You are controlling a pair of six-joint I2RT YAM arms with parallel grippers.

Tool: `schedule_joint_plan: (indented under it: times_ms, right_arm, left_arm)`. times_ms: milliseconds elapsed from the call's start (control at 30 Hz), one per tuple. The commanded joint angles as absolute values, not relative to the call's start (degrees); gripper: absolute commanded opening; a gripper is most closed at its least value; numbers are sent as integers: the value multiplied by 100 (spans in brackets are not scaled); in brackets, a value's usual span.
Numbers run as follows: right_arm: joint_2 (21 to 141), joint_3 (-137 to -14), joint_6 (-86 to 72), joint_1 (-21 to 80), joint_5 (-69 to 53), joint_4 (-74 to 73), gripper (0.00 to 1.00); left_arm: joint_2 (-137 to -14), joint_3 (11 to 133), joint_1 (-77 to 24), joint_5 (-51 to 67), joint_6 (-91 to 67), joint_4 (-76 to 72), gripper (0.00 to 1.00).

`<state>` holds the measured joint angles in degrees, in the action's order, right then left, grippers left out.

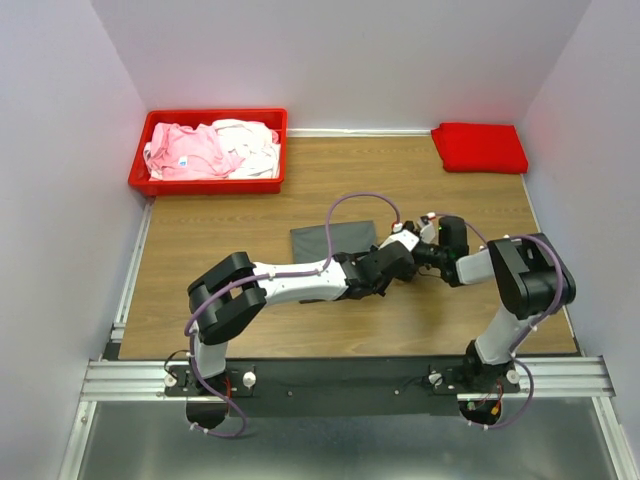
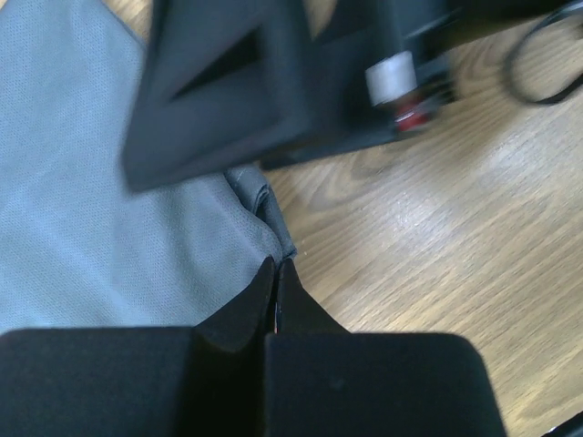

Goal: Fold and stack the t-shirts
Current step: Neatly place the folded tshirt to the corner

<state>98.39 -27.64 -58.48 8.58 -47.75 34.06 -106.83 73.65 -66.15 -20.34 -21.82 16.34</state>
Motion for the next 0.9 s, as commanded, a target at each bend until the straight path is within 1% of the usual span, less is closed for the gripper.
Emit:
schedule_joint_plan:
  times_ms: [0,33,133,167,233,267,300,333,367,400,433,500,533,600,700,733,767,800,867]
  right_arm:
    - [10528,-2900,-5827,1361,-4500,3419,91]
    - [10634,-2979,-5818,1414,-4500,3436,89]
    - [10907,-3208,-5714,1573,-4395,3419,72]
    - [10933,-3243,-5695,1582,-4351,3419,57]
    - [10907,-3296,-5556,1582,-4219,3358,41]
    - [10881,-3339,-5450,1573,-4167,3253,23]
    - [10855,-3409,-5327,1582,-4114,3095,16]
    - [10785,-3584,-5022,1582,-3974,2667,10]
    - [10749,-3664,-4853,1582,-3868,2437,3]
    - [10697,-3761,-4669,1582,-3754,2191,1]
    - [10574,-3936,-4319,1573,-3483,1701,1]
    - [10460,-4086,-4018,1582,-3209,1216,1]
    - [10389,-4313,-3703,1573,-2930,1021,1]
    - [10362,-4613,-3368,1573,-2551,330,0]
    - [10371,-5296,-2673,1573,-1646,-567,1]
    - [10397,-5491,-2306,1573,-1113,-763,0]
    - [10476,-5928,-2111,1573,-838,-947,0]
    - [10564,-6159,-1692,1573,-278,-1271,1]
    - [10739,-6659,-1207,1573,365,-1554,0]
  left_arm:
    - [-10441,7348,-6662,-1978,-2285,1485,0]
    - [-10441,7348,-6662,-1986,-2285,1485,0]
    - [-10459,7400,-6662,-1978,-2364,1538,0]
    - [-10476,7418,-6662,-1995,-2373,1582,0]
    - [-10468,7436,-6662,-1960,-2452,1582,0]
    - [-10468,7436,-6653,-1925,-2478,1582,1]
    - [-10459,7462,-6653,-1873,-2496,1582,5]
    - [-10468,7479,-6645,-1837,-2566,1617,16]
    - [-10476,7523,-6627,-1811,-2610,1730,21]
    - [-10477,7593,-6601,-1776,-2636,1784,25]
    - [-10433,7620,-6557,-1758,-2680,1819,39]
    - [-10345,7638,-6478,-1636,-2689,1837,52]
    - [-10206,7629,-6364,-1565,-2698,1846,62]
    - [-10012,7577,-6153,-1250,-2698,1828,69]
    - [-9678,7559,-5469,-557,-2515,1916,70]
    - [-9503,7559,-5249,-458,-2418,1951,70]
    - [-9414,7550,-4864,-422,-2217,2047,70]
    - [-9222,7524,-4625,-404,-2093,2065,71]
    - [-9054,7419,-4195,-483,-1943,2083,72]
